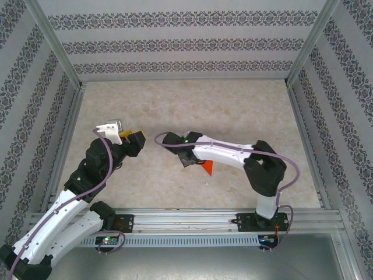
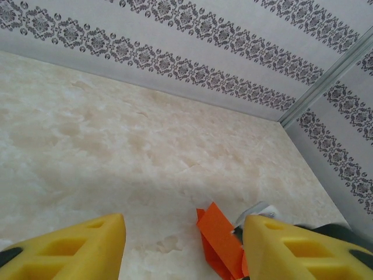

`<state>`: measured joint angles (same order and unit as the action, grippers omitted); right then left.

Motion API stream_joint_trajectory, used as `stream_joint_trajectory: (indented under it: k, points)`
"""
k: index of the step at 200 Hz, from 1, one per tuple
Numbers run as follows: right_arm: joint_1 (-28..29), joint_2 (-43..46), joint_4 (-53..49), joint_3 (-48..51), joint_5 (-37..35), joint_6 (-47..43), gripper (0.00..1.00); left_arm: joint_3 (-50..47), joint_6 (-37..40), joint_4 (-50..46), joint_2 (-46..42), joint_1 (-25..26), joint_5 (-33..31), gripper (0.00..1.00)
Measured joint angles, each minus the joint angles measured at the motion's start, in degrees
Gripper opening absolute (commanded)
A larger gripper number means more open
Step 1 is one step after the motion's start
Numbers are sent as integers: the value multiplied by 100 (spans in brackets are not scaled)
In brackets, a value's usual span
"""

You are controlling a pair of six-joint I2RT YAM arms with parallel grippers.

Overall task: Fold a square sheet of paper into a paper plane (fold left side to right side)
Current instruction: Turn over the paper at the center of the table, then pick up the paper from the center of the table.

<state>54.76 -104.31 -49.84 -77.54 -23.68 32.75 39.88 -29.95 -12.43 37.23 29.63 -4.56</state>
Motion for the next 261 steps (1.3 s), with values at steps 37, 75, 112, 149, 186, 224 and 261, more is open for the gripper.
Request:
stream_joint_trajectory:
  k: [37,75,112,149,186,224,261]
  points:
    - [-232,973,376,387,380,-66,92,0,-2,127,166,0,133,57]
    - [-597,1987,905,1045,734,-166,98,0,-44,190,328,0,254,63]
    - [-1174,3241,1853,2247,1333,-98,98,-138,-225,496,535,0,468,67]
    - [-1956,4376,3156,3829,2096,374,98,-304,-492,737,1008,0,796,69]
    - [-2555,5018,4127,5047,2686,942,98,-396,-848,1167,1628,0,1217,66]
    - [-2850,5453,4634,5670,2981,1392,98,-404,-1261,1670,2616,0,1845,61]
    - [-2907,5751,4861,5982,3073,1613,98,-404,-1733,2323,3657,2,2433,60]
